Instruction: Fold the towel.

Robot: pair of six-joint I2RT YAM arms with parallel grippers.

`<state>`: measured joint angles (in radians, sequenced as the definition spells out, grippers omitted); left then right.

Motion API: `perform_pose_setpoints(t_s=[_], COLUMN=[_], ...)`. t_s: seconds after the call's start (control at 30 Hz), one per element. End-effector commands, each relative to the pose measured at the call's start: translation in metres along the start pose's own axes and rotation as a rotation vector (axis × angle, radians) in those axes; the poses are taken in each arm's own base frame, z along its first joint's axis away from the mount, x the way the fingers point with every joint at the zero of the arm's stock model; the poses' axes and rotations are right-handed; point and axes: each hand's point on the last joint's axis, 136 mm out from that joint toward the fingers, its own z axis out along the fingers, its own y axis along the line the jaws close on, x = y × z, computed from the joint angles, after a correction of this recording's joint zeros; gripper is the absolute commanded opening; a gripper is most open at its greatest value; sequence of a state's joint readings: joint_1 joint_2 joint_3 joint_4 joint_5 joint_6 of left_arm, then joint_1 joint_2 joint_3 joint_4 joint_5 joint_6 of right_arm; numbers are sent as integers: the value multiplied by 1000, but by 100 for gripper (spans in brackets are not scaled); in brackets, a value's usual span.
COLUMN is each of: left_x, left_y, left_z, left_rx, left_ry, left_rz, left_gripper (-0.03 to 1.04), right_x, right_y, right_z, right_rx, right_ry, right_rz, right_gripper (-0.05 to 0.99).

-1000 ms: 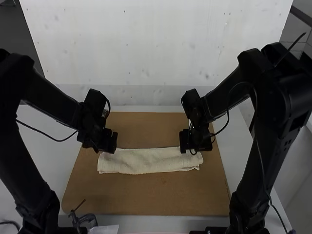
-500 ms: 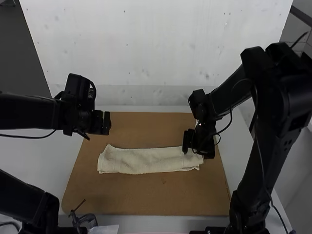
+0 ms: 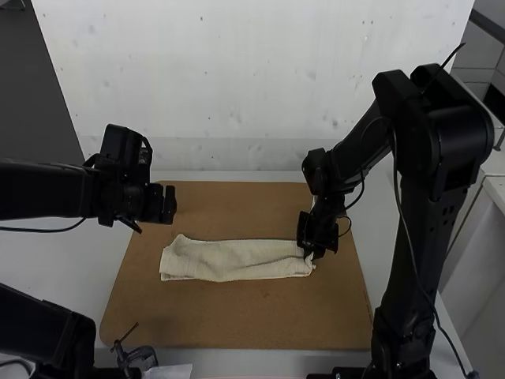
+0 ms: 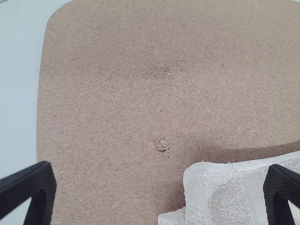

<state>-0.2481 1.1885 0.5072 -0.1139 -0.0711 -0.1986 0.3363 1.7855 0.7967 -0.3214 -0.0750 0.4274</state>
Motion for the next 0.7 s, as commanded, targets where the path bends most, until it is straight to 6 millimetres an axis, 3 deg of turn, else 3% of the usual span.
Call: perform_pose_setpoints(t_s=[0.0, 0.17, 0.4, 0.47, 0.57, 0.67], left_x=[-7, -10, -12, -11, -7, -5], left_y=[2, 5, 10, 11, 11, 12], left_z=[-5, -9, -14, -15, -15, -14], left_rx=[0, -4, -15, -17, -17, -18], left_ry=[-32, -48, -66, -66, -62, -55], left_rz=[8, 5, 19, 18, 32, 35], left_gripper=[99, 99, 99, 99, 99, 99], right_x=[11, -5, -39, -44, -43, -39], right_y=[-35, -71, -158, -172, -170, -134], right_z=[4, -24, -68, -76, -77, -71], right_rx=[79, 70, 106, 116, 117, 96], right_ry=[44, -7, -112, -122, -109, -96], right_rz=[49, 94, 206, 227, 207, 133], right_gripper=[1, 1, 1, 1, 1, 1])
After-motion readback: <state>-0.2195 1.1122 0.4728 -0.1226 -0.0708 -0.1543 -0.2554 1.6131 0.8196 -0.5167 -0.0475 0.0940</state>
